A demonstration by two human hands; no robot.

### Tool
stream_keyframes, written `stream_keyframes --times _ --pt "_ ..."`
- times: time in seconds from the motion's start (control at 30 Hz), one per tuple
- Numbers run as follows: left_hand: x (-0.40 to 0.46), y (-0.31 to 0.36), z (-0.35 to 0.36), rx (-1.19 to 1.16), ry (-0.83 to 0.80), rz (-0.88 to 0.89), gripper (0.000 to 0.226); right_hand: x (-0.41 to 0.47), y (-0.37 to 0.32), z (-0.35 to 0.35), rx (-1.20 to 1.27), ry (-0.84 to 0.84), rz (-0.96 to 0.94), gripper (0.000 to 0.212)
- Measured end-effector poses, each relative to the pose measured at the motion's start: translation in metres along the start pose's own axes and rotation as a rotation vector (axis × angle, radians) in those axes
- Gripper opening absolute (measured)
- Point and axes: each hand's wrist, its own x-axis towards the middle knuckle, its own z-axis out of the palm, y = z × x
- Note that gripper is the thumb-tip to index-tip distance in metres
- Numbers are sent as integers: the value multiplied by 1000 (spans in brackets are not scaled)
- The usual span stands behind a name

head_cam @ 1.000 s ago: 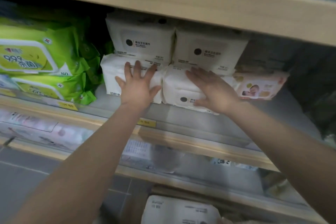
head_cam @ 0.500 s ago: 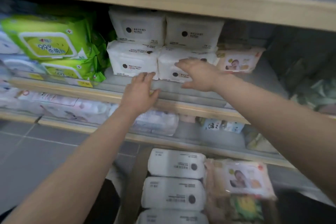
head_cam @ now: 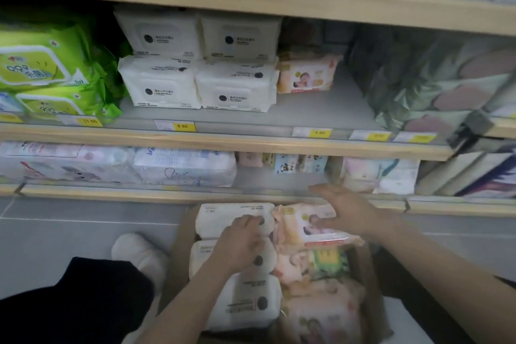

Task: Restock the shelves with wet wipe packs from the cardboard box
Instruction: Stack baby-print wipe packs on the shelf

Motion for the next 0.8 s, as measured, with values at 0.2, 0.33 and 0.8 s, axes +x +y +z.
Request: stream_keyframes --times 0.2,0.33,0.8 --pt "2 5 26 172 -61 -1 58 4 26 37 -71 -157 56 110" --pt "5 5 23 73 -81 -49 67 17 23 52 -196 -167 34 107" --pt "9 78 -33 -1159 29 -187 45 -43 -25 24 -200 360 -28 96"
